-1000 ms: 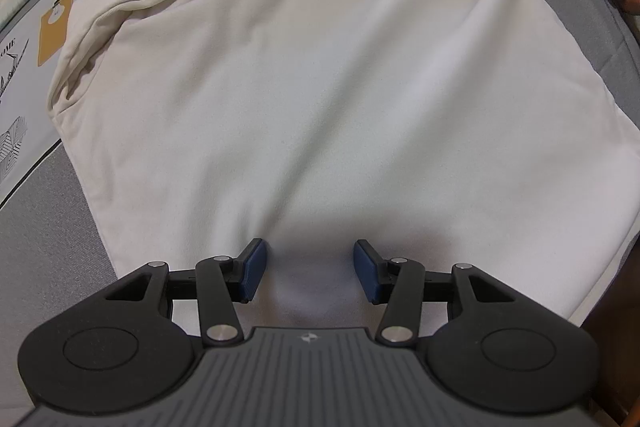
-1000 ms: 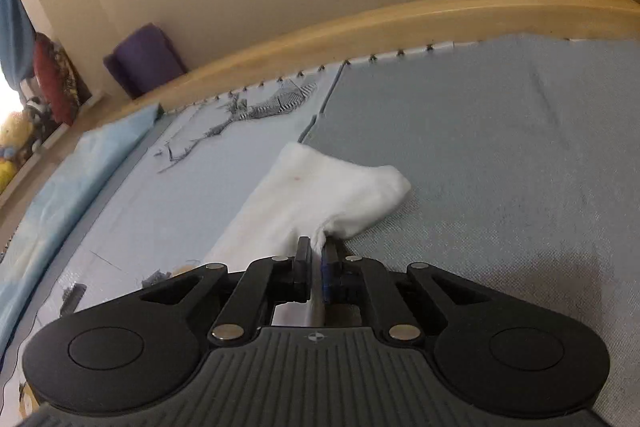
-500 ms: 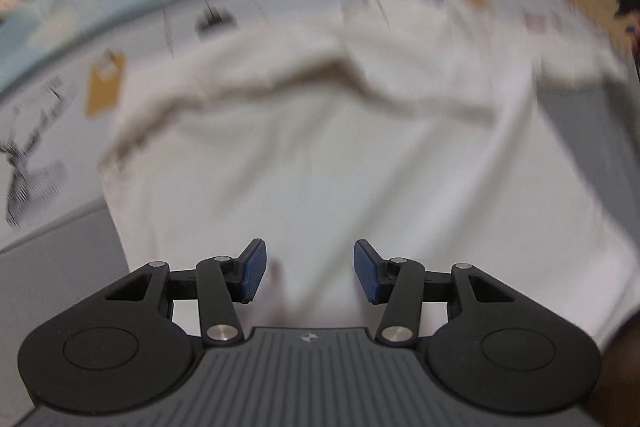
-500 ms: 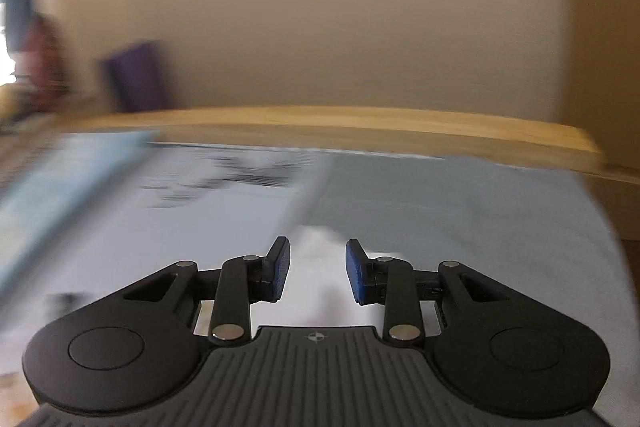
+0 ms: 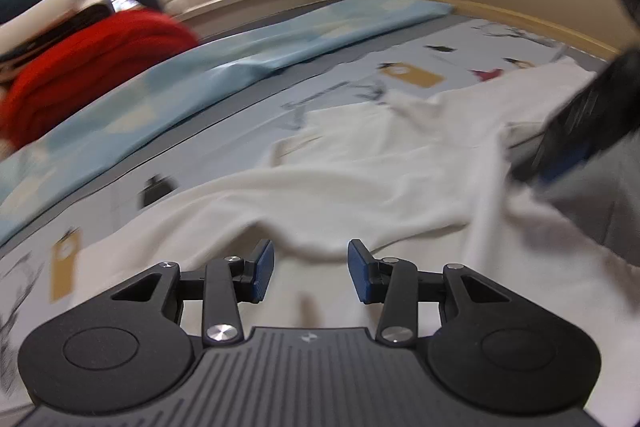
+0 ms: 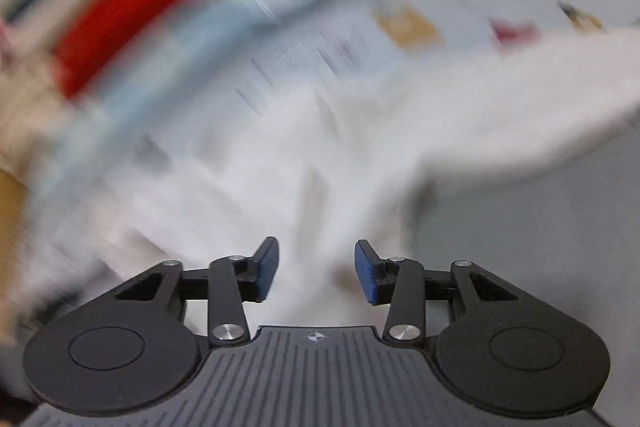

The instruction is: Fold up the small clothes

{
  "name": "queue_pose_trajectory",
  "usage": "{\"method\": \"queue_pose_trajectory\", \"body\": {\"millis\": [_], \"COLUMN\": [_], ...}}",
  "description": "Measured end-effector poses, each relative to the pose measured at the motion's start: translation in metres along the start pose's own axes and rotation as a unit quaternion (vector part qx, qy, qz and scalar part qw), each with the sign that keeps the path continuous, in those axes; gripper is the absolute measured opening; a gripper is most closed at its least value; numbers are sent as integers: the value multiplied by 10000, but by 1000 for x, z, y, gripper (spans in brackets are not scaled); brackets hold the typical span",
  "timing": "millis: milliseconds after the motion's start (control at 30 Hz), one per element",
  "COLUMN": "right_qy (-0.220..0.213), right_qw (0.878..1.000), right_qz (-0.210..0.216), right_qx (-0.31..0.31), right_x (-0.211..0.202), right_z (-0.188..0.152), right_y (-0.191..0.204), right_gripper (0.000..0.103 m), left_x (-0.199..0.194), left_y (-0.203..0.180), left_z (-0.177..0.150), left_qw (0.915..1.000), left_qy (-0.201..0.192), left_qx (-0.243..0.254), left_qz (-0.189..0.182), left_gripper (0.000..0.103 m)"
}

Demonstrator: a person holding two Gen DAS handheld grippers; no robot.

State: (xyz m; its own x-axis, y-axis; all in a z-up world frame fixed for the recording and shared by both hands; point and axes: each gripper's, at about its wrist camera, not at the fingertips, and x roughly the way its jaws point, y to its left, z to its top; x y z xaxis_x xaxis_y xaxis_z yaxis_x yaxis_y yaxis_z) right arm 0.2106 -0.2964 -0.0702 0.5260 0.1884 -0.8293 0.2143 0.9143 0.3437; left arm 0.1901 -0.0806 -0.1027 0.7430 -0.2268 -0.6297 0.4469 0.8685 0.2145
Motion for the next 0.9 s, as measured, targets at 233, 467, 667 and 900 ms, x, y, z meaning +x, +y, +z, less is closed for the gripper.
{"method": "queue_pose_trajectory", "body": {"millis": [233, 467, 667, 900], "right_qy": [661, 790, 835, 599], "right_qw": [9974, 9957, 9926, 9929], "right_qz": [-255, -407, -783, -941], "right_qx": [103, -256, -396, -423], "right_x": [30, 41, 36, 41], "right_z": [-21, -21, -16, -6], "right_y": [-15, -8, -6, 24], "right_gripper": [34, 34, 34, 35], "left_x": [55, 81, 47, -8], "left_y": [-54, -41, 42, 225], "left_z": [1, 14, 36, -27], "left_qw": [9962, 9988, 9962, 9422], "left_qy": [369, 315, -207, -94], "left_qx": [677, 368, -600, -2757], "left_qz": [-399, -90, 599, 1902], "left_gripper": [47, 4, 3, 3]}}
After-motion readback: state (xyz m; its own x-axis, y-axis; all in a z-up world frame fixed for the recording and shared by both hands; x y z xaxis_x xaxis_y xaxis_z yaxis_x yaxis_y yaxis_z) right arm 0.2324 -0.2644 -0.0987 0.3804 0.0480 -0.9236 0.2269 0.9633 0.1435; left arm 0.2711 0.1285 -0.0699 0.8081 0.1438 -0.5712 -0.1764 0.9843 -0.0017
